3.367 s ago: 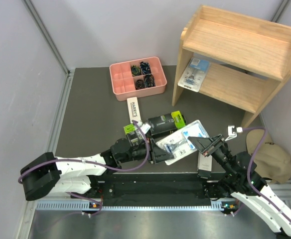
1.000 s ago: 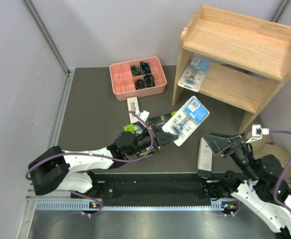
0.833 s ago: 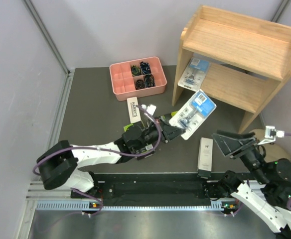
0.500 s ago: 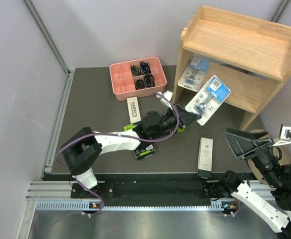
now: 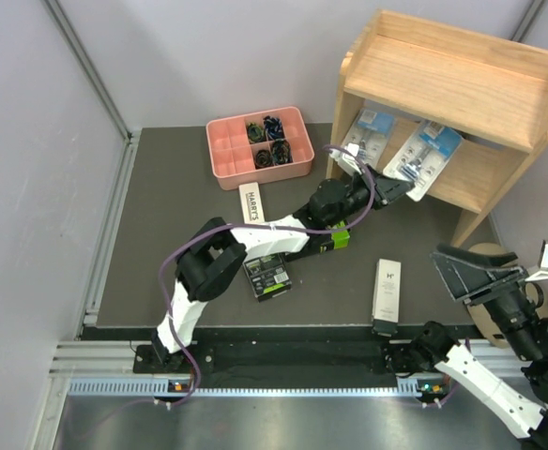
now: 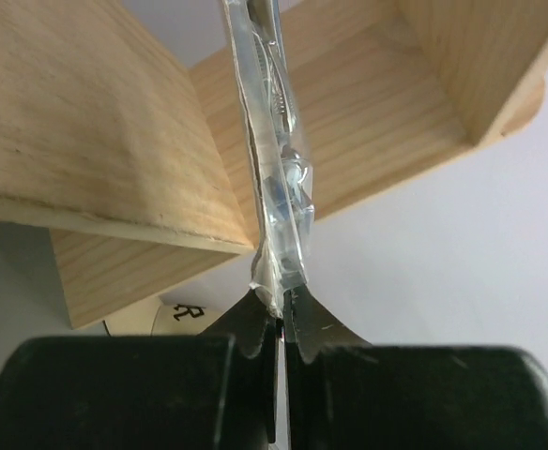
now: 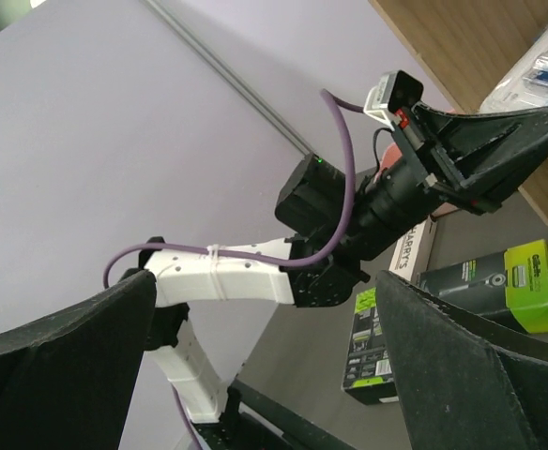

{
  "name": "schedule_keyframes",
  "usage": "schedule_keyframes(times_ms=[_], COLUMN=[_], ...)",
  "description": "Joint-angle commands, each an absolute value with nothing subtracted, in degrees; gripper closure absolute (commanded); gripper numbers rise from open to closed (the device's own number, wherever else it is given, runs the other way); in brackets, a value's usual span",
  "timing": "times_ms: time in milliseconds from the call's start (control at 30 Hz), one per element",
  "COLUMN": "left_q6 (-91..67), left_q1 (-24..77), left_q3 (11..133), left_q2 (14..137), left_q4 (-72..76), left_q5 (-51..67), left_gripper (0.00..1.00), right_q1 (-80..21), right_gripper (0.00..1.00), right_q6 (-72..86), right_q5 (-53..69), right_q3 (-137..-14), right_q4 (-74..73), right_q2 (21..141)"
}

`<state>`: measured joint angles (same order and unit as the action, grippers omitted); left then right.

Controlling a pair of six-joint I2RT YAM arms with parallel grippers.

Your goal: Place and organize the shaving razors onto the shelf

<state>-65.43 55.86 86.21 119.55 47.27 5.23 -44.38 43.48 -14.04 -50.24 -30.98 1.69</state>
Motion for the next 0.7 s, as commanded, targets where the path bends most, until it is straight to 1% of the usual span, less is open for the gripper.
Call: schedule_keyframes(times_ms=[0, 67, 200, 367, 467, 533, 633, 667], left_q6=[-69.25, -70.39, -70.23, -70.4, -71.01, -71.71, -71.89, -72.16], left_q1=[55.28, 55.2, 55.11, 54.58, 53.97, 53.35, 52.91, 52.82], left_q3=[92.36, 93.16, 97.54, 99.23, 99.75, 99.84, 100.2, 100.46], left_q2=[122.51, 123.66, 125.33, 126.04, 126.3, 126.65, 126.74, 126.83], left_q4=[47.55, 46.59, 42.63, 39.29, 38.41, 38.23, 37.62, 37.44], left_q5=[1.24, -1.65, -3.25, -5.71, -5.63, -5.1, -5.1, -5.1], left_gripper=[1.0, 1.0, 1.0, 0.99, 0.97, 0.9, 0.85, 0.84], right_q1=[-44.21, -44.21, -44.21, -44.21, -44.21, -44.21, -44.21, -44.21], right_gripper=[0.01, 0.01, 0.01, 0.01, 0.01, 0.01, 0.01, 0.01], right_q6=[42.45, 42.54, 42.8, 42.8, 42.98, 43.15, 43.15, 43.33], right_q5=[-15.82, -15.91, -16.26, -16.7, -16.87, -16.96, -17.22, -17.31], right_q3=[-52.73, -52.82, -52.82, -52.65, -52.65, -52.56, -52.38, -52.38], right_q4=[-31.81, -32.25, -32.96, -33.4, -33.66, -33.66, -33.75, -33.92], right_q2=[0.79, 0.79, -1.32, -2.11, -2.2, -2.37, -2.81, -2.99])
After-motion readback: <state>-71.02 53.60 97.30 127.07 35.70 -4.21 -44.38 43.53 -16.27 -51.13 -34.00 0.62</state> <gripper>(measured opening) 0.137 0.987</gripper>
